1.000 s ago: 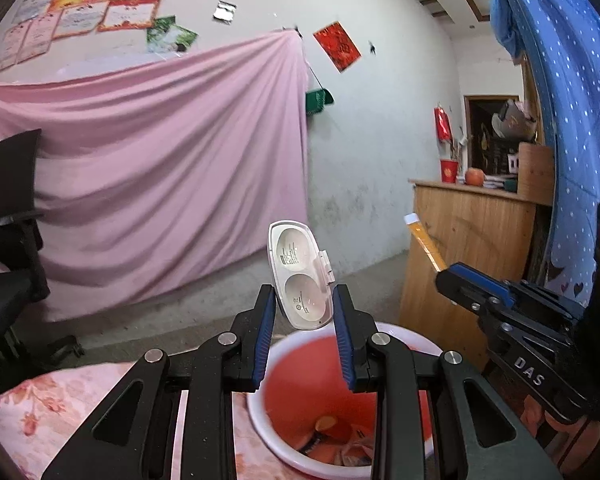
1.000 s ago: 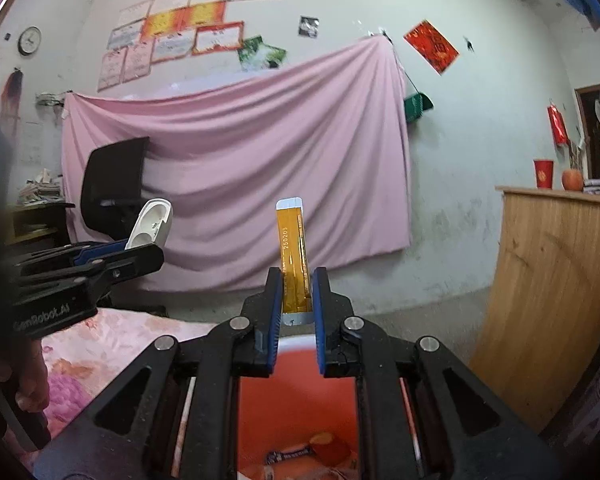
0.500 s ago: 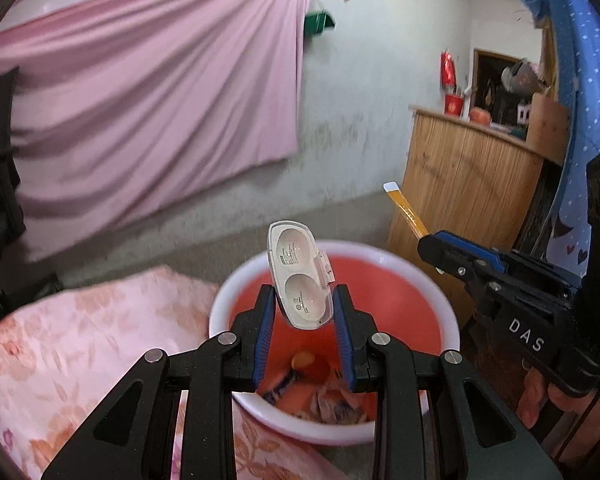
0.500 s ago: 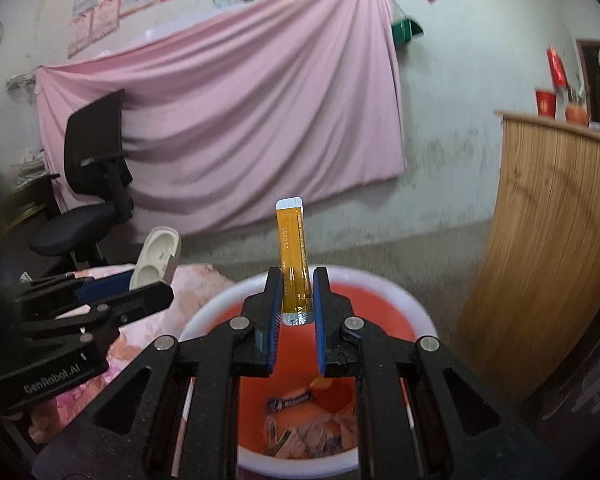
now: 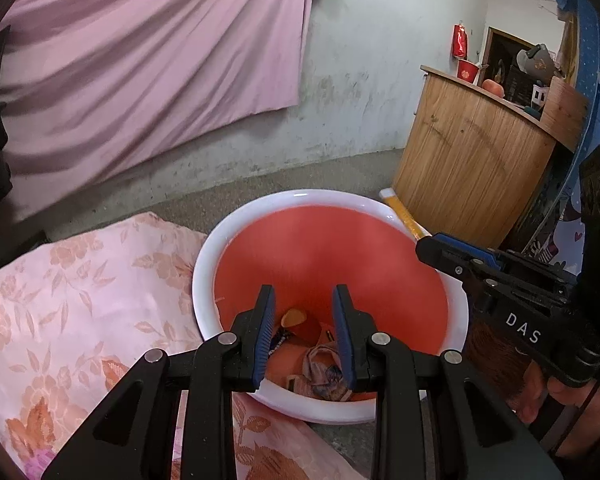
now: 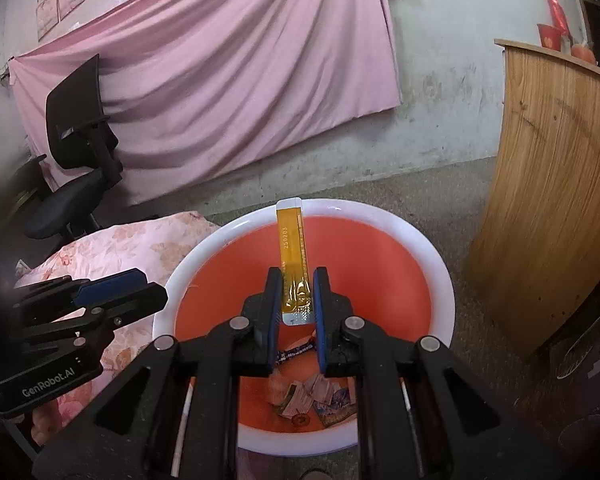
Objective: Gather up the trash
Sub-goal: 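Carry the white case and yellow strip over the bucket and open both grippers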
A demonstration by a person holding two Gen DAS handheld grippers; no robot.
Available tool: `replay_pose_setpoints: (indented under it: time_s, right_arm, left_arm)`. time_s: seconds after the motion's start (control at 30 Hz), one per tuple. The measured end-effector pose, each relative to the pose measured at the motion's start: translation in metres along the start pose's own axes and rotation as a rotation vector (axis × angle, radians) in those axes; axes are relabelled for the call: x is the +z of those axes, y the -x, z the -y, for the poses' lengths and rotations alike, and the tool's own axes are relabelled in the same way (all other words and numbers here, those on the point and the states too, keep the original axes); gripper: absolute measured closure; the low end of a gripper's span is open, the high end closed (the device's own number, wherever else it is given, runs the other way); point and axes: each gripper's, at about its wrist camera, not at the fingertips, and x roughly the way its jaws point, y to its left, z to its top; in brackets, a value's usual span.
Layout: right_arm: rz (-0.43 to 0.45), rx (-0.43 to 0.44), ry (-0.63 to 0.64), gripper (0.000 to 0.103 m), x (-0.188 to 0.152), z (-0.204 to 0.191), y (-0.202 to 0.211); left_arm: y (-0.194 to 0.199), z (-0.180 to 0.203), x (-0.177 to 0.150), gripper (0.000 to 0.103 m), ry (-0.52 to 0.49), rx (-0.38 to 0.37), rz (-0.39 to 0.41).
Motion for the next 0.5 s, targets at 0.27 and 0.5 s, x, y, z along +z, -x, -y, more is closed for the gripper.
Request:
replay_pose_setpoints:
  time_s: [0.27,0.5]
  right_arm:
    - [-0.029,-0.001,0.005,0.064,0.001,-0.001,-0.006]
    - [-0.032,-0.002,-0.003,0.048,0.004,0.001,-0.008]
  left_arm:
    - [0.001,-0.007,0.001,0.076,0.032,0.017,-0.021]
    - [0.006,-0.018,0.000,0.066,0.058,0.036,-0.013]
